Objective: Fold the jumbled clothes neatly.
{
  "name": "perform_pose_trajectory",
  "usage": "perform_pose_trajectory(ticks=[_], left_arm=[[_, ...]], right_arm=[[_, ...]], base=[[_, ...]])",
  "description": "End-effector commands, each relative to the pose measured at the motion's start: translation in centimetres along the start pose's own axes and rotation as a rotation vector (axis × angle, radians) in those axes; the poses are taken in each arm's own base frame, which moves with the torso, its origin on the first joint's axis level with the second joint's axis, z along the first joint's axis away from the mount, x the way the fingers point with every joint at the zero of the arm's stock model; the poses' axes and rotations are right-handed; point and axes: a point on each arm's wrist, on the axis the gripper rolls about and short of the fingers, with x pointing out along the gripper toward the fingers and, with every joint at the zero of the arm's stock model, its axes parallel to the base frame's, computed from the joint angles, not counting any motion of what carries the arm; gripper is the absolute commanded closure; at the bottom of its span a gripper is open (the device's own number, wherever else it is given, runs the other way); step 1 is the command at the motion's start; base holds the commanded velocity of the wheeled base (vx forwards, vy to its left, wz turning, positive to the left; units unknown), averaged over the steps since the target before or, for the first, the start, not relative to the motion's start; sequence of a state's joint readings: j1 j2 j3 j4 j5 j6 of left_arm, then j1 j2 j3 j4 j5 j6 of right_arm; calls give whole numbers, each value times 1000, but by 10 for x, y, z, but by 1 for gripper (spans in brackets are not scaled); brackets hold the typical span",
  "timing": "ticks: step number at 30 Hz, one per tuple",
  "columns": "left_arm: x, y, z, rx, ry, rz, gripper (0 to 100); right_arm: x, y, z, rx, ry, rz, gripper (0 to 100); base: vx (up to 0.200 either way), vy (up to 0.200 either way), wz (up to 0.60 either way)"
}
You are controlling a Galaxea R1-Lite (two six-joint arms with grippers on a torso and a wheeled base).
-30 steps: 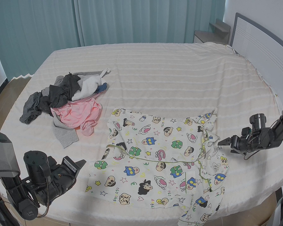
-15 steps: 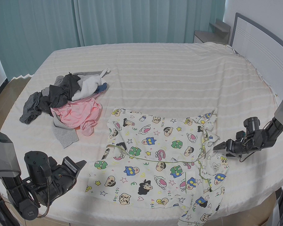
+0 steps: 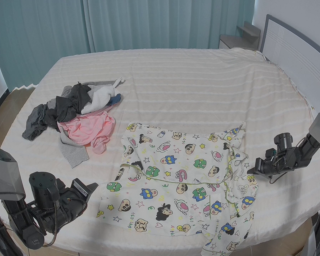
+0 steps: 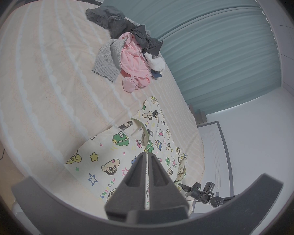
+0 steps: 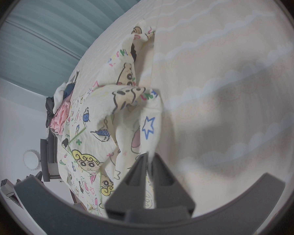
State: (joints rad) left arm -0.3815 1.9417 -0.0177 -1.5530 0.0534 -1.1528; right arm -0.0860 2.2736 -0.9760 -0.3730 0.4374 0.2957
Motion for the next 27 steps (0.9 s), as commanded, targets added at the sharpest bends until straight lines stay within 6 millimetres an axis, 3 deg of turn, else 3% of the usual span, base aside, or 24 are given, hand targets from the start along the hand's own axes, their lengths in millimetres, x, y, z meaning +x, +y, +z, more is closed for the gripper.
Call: perform_pose_trajectory(ticks=[1,11,27], left_arm=[[-3,2,-1,-2,0,3,100],[-2,2,-1,-2,-2,6,100],[-2,3,-1,-3,0,10,100]], right_arm=[[-12,0,6,6,-31,-1,100],[-34,-12,14,20,-88,-27,100],[-48,-37,33,47,-189,-63,100]], base=[[0,0,0],[0,0,0],[0,0,0]])
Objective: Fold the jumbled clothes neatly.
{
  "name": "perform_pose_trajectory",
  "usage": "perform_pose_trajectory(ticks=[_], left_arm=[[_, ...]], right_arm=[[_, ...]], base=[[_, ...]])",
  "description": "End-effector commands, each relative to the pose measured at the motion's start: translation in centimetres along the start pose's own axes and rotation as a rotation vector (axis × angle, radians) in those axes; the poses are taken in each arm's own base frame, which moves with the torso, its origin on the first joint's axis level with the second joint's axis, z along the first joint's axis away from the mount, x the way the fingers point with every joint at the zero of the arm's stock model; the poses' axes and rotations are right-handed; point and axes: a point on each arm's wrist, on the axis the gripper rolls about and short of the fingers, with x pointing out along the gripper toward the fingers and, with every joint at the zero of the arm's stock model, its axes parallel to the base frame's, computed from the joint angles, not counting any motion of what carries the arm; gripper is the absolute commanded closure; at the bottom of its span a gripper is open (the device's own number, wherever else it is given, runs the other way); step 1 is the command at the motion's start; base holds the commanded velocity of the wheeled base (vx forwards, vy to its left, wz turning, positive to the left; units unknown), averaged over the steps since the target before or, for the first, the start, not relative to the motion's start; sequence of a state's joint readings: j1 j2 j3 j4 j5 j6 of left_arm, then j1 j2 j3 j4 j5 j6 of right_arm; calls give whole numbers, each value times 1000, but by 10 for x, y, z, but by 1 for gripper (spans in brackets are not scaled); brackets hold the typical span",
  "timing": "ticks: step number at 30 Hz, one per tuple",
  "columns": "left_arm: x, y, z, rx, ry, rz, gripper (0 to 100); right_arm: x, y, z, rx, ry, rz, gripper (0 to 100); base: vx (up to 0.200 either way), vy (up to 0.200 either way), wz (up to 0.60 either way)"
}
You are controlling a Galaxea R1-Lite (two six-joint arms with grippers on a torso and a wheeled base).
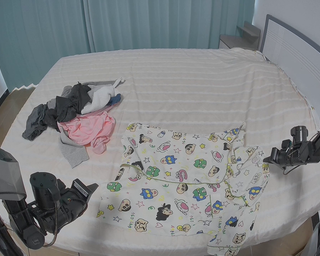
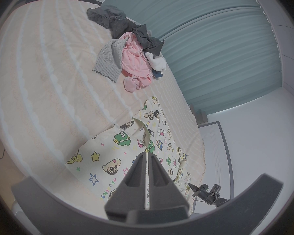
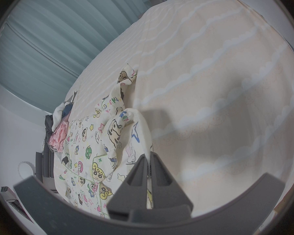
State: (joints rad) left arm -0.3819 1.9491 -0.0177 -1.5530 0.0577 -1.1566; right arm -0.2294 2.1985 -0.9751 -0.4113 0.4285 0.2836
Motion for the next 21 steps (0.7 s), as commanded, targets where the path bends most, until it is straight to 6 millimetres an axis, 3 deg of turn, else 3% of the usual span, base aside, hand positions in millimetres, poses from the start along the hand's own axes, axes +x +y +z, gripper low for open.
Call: perform_pose_trajectory(ticks=[1,21], left_arm=[[-3,2,-1,0,1,3,100],[-3,2,-1,0,-1,4,100]], right_arm=[[-2,-8,8,9,-28,-11,100],[9,-36,22,41,-72,-86,100]], base=[[0,0,0],[0,0,0]])
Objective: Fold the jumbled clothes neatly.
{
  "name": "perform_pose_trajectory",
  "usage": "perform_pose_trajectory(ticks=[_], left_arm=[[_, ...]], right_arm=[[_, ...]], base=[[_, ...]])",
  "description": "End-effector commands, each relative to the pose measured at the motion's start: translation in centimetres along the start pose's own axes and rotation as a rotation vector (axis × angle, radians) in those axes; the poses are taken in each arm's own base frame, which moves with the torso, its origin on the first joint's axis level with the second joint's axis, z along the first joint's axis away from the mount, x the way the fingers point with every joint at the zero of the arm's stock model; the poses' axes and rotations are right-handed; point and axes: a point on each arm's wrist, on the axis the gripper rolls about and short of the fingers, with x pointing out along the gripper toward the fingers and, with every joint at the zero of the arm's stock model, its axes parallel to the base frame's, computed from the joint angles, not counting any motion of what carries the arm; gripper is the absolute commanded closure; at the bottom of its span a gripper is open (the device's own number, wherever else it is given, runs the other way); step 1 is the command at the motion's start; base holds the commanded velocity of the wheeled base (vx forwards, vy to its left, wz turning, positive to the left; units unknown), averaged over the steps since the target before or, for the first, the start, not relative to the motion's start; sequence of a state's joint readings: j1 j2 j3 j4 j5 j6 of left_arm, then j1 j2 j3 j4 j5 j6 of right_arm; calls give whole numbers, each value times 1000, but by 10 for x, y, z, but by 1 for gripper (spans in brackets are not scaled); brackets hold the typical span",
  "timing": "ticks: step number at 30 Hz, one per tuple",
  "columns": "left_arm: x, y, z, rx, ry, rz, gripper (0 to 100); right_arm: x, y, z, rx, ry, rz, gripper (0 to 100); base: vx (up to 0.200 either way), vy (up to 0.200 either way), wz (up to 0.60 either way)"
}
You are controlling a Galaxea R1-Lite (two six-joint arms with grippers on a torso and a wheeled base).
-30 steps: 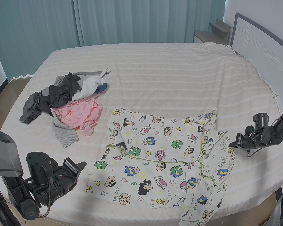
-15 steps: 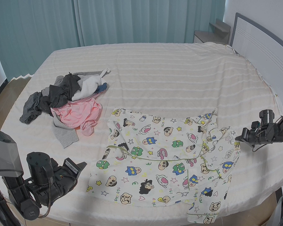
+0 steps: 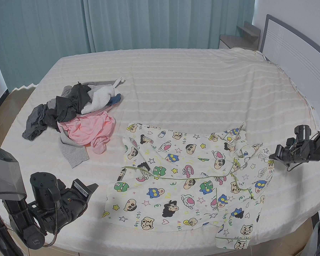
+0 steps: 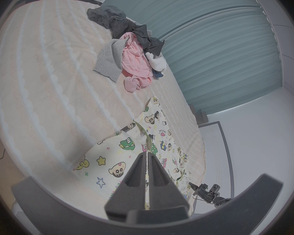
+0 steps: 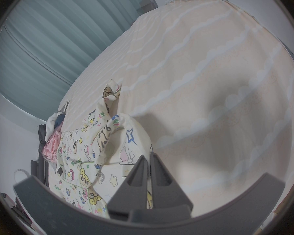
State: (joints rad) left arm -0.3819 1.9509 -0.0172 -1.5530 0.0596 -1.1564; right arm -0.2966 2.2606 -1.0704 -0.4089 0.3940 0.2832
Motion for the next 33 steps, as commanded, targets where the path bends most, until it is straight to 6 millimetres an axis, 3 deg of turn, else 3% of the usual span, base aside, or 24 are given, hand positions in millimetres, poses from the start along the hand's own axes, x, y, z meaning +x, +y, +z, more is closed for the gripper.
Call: perform_pose_trajectory(ticks=[1,26,27,33], left_arm=[[-3,2,-1,0,0,1,100],[2,6,-7,10,34,28,100],[2,6,-8,11,36,29,100],[4,7,-19,32,84,37,100]], right_arm=[[7,-9,1,10,-8,-39,100],[9,-29,0,34,-8,-116,100],[9,-29,0,35,-8,-116,0],[-3,-28,5,40,-35,-120,0]], base=[[0,0,0],[0,0,0],[0,0,0],[0,0,0]])
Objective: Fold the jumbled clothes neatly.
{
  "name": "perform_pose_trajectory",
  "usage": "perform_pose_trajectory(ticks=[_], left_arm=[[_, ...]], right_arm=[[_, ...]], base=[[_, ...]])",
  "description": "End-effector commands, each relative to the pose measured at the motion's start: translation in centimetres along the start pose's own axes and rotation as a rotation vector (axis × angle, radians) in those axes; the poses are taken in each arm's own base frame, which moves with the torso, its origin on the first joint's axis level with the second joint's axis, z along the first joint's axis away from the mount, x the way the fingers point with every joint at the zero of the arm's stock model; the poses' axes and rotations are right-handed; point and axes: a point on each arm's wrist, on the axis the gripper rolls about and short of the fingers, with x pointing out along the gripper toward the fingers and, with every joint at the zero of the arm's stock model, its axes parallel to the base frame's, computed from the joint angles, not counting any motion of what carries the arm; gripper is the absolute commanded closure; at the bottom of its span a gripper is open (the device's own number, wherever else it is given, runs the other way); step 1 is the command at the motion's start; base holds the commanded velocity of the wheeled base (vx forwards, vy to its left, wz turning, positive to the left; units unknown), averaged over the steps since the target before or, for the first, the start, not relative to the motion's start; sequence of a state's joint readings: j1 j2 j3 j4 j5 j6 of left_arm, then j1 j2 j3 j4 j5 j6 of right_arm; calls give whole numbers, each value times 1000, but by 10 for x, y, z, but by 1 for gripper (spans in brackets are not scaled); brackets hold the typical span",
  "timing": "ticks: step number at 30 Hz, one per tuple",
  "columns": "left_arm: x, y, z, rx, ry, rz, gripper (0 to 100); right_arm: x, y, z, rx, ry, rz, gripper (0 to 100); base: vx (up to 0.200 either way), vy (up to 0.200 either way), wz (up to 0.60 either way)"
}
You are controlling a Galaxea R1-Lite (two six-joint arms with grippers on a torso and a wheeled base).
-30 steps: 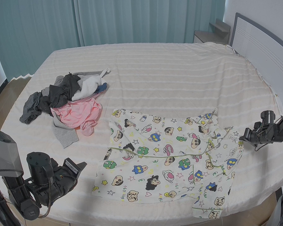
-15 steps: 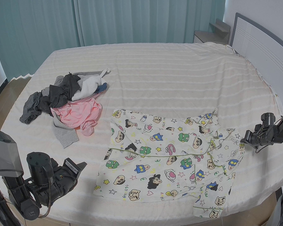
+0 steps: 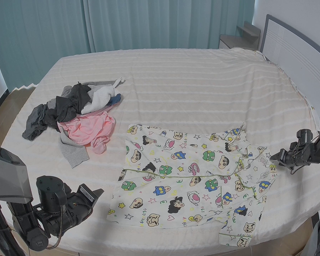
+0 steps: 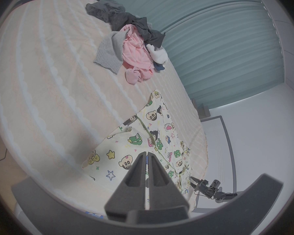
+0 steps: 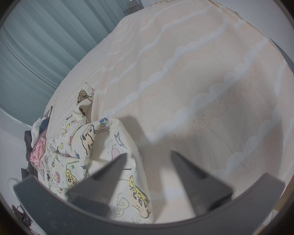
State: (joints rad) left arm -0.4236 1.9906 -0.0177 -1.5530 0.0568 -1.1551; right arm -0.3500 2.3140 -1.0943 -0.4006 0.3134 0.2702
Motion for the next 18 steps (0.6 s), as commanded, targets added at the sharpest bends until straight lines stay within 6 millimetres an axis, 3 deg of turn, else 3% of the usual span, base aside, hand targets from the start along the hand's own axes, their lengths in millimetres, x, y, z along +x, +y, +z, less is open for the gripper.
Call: perform_pose_trajectory(ticks=[1,5,10,18], left_arm=[[2,6,-12,16,48,28,100],[2,4,-22,-32,92,26,100],[-2,14,-41,-7,201,156,100],[-2,28,-48,12,228,276,100]], right_arm=[[-18,-1,10,14,-44,-2,0],[-42,-3,11,34,-65,-2,0],[-74,1,-11,44,-37,51,0],[-112,13,-40,-15,-123,114,0]], base=[[0,0,0],[0,0,0],[0,0,0],[0,0,0]])
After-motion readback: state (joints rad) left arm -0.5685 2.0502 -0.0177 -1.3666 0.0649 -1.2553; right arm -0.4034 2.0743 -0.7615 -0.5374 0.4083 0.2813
